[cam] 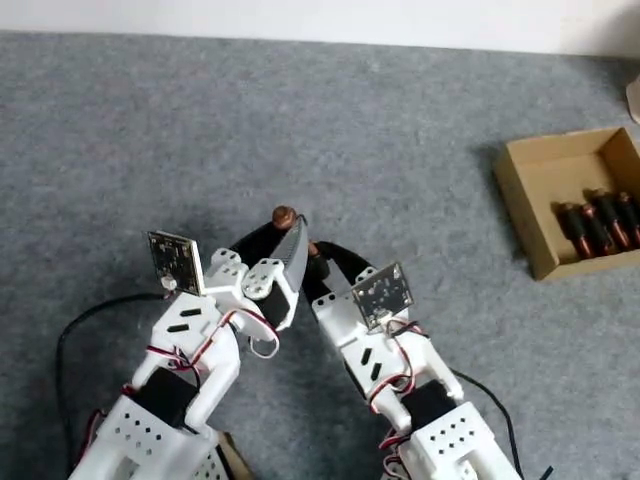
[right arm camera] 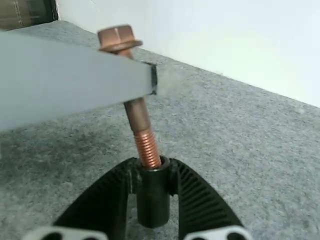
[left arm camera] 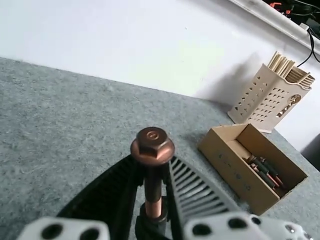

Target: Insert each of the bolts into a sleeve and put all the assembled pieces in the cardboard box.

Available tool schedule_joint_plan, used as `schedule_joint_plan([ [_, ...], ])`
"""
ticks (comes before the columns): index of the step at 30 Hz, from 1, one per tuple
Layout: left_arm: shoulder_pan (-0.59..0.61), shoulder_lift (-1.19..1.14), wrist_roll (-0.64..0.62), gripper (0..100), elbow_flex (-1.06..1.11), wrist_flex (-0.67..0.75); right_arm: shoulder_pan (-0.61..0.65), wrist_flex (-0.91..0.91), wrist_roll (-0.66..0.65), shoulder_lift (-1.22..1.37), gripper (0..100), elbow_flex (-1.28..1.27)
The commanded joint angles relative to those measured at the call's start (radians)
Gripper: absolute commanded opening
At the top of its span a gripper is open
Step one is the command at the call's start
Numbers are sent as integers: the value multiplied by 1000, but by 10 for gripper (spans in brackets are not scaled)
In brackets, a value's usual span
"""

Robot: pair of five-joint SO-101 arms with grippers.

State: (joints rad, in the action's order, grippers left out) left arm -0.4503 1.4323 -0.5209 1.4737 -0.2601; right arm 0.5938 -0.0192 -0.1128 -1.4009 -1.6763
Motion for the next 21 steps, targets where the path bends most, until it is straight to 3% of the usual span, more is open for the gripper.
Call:
schedule_joint_plan([
  [1, 8, -13, 8, 95, -31, -15, -19, 35, 8, -21, 6, -130],
  [6, -47, -13, 8, 222, -38, -68, -19, 35, 8, -21, 6, -130],
  [21, -48, -13, 9, 213, -38, -68, -19, 35, 8, -21, 6, -130],
])
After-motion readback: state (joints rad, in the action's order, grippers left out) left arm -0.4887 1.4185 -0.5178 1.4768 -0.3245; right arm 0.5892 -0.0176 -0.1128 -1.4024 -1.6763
